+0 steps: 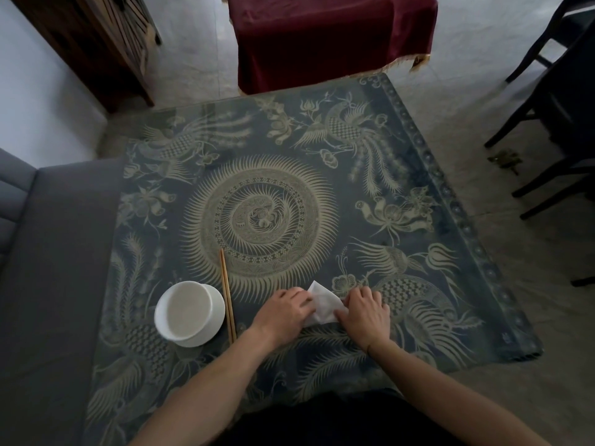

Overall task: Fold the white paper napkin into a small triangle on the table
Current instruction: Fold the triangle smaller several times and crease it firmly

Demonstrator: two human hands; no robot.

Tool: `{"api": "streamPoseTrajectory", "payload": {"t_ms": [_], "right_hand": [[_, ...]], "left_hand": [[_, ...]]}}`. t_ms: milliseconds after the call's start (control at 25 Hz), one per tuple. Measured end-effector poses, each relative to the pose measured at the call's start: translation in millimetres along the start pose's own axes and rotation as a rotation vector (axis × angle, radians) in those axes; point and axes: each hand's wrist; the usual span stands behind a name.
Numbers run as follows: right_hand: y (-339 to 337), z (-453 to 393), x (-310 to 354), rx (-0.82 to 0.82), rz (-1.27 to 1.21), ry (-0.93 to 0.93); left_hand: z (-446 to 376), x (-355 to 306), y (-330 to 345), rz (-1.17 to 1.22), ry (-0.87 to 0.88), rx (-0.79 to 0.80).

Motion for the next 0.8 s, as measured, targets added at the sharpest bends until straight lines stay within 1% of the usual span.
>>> {"api": "streamPoseTrajectory", "payload": {"t_ms": [120, 320, 480, 600, 680, 800], "right_hand": [[-2, -2, 6, 0.02, -0.092, 0.031], [-2, -7, 5, 0.156, -0.125, 0.041], [-5, -12, 3, 0.162, -0.225, 0.055], [-14, -24, 3, 0.119, -0.25, 0.04], [-21, -30, 6, 0.05, -0.204, 0.008], [-27, -34, 12, -0.048, -0.11, -0.092]], "left_hand": [[6, 1, 3, 0.029, 0.003, -0.017], [11, 1, 7, 0.055, 0.002, -0.012], [20, 1, 10, 0.058, 0.018, -0.011], [24, 0, 12, 0.076, 0.0, 0.044], [22, -6, 13, 0.071, -0.003, 0.042], [18, -15, 14, 0.084, -0.021, 0.061]]}}
Point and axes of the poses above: each hand's wrist, its own z-axis away from the middle knuckle, its own y-axis out of the palm, x = y × z, and after that the axes turned 3 degrees about z, right-handed
